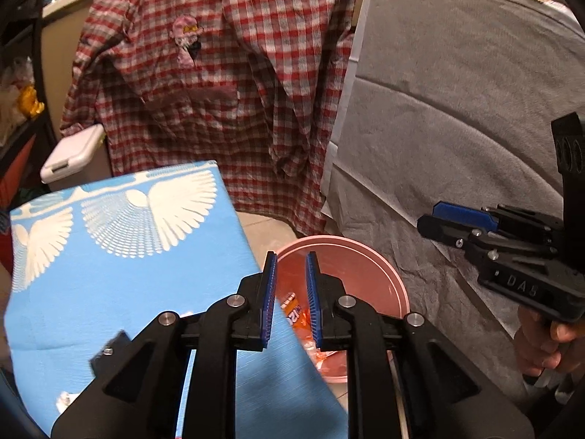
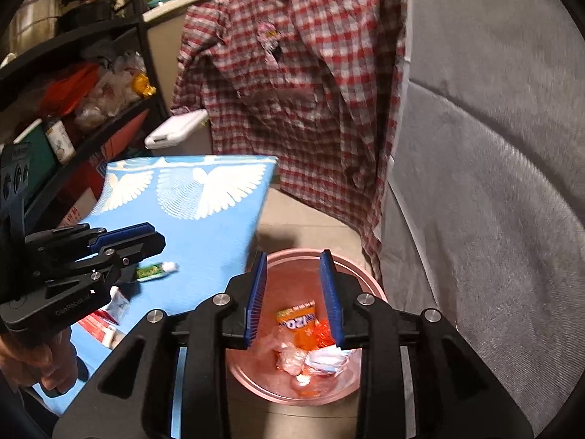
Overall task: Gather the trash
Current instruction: 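Move both tools back over the board toward the remaining items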
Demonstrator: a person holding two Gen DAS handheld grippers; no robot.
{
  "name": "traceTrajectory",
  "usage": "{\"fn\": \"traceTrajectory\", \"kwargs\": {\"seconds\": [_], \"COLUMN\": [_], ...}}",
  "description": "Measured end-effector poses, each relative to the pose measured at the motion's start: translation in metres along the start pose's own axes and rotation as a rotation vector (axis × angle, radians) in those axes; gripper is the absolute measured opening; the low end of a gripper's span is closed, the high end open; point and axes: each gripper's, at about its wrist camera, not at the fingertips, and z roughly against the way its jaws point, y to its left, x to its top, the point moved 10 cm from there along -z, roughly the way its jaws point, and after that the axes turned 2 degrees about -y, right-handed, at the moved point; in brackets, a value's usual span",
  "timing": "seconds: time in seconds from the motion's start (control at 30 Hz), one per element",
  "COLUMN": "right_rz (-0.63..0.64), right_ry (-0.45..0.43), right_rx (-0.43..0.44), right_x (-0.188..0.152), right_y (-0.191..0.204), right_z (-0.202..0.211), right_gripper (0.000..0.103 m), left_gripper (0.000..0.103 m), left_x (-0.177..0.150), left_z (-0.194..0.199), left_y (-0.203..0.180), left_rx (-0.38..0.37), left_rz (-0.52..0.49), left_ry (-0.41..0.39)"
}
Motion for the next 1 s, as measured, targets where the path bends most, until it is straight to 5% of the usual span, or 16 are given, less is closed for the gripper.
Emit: {"fn": "traceTrajectory", "kwargs": {"seconds": [0.47, 1.0], "right_rz": [0.013, 0.242], "right_ry": [-0.100, 0.026], "right_rx": [0.142, 0.319], "right_x": [0.012, -0.058], "right_y": [0.099, 0.214], "right_z": [0.050, 0.015], "right_gripper": [0.031, 0.024], "left_gripper": [0.016, 0.016], "left_x": [-0.019, -0.108], "left_z": [0.117, 0.142], "left_y": [0.112, 0.229], "left_rx": [0.117, 0.213], "left_rz": [0.062, 0.104], "left_ry": [-0.102, 0.027]}}
